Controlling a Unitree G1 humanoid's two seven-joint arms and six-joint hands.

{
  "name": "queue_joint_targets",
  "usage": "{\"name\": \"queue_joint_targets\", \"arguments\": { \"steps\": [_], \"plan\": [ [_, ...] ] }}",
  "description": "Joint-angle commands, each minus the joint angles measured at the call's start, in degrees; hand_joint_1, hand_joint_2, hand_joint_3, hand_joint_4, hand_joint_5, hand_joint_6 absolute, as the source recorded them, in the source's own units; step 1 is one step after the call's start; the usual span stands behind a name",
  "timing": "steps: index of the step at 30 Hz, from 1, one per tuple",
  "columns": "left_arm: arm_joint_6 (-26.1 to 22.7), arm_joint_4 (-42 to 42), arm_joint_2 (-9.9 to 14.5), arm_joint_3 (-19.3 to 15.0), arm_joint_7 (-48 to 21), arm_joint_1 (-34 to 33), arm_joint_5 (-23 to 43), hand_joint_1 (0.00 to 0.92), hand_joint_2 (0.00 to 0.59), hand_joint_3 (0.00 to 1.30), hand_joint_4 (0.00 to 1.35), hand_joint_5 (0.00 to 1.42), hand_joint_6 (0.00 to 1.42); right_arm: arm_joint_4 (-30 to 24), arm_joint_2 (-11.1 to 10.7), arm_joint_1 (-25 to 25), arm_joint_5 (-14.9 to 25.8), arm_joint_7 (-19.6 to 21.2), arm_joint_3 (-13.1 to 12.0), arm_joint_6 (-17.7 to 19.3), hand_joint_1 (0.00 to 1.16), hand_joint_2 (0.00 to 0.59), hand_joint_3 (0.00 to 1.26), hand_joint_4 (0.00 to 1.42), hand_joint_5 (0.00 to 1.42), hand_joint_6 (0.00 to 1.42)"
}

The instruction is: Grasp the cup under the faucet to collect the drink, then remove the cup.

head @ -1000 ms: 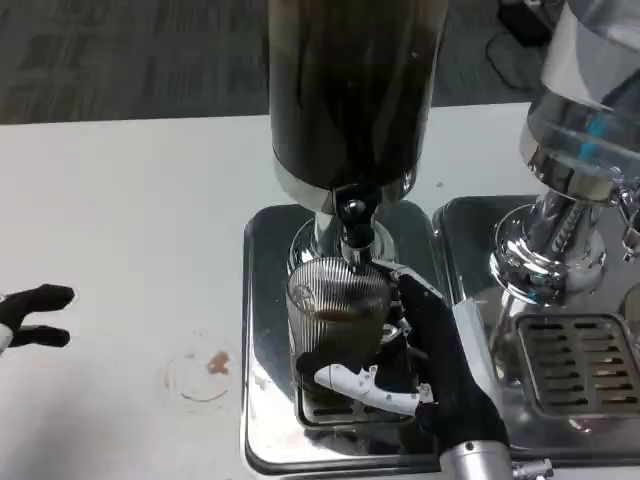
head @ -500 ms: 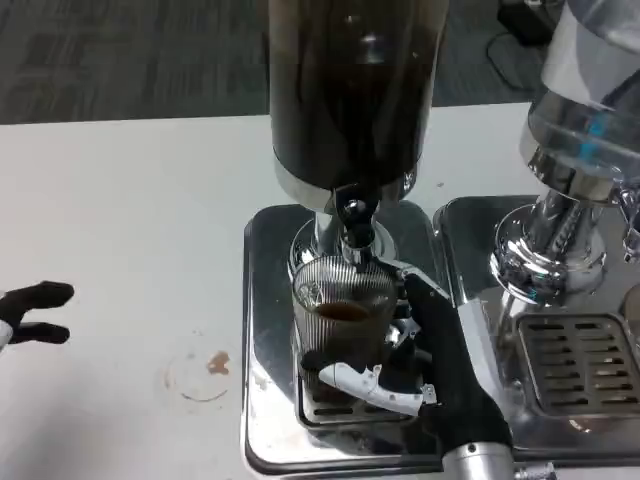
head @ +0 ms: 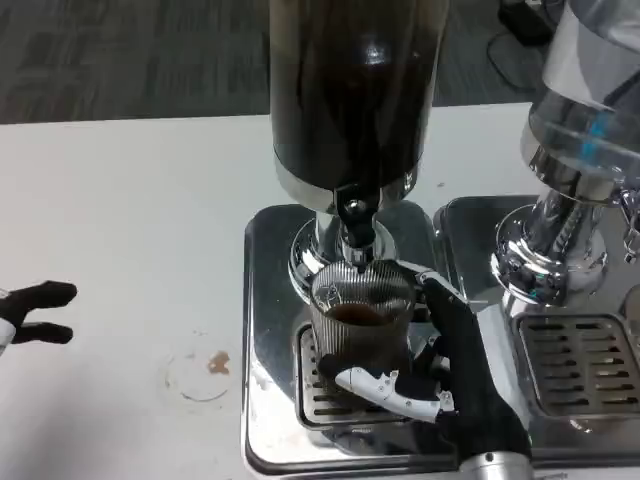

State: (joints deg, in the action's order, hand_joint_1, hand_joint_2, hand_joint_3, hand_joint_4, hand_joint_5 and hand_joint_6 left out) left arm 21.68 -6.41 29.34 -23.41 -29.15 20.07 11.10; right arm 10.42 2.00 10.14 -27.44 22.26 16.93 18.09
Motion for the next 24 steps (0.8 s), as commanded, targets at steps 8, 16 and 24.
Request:
{"name": "queue_joint_targets", "arguments": {
  "steps": [8,16,24],
  "plan": [
    [0.5,-3.1,0.7,1.6,-2.1,-2.3,-0.2,0.000,0.218,0.35,0.19,0.36,0.06,-7.1,0.3,3.4,-1.2,2.2,-1.3,-0.8,1.05,0.124,0.52,0.59,0.85,1.27],
    [2.2,-5.7,1.7,3.9,-3.6,-4.8,-1.7,0.000,0.199,0.30,0.08,0.28,0.03,-11.1,-1.3,7.0,-0.8,0.9,-1.7,-1.6,1.05,0.124,0.52,0.59,0.85,1.27],
    [10.5,-8.4,7.8,7.8,-5.2,-7.9,-9.2,0.000,0.213,0.06,0.00,0.00,0.00,-17.5,-2.9,12.0,0.0,-1.7,-3.1,-2.4,1.05,0.124,0.53,0.59,0.85,1.28]
  ]
}}
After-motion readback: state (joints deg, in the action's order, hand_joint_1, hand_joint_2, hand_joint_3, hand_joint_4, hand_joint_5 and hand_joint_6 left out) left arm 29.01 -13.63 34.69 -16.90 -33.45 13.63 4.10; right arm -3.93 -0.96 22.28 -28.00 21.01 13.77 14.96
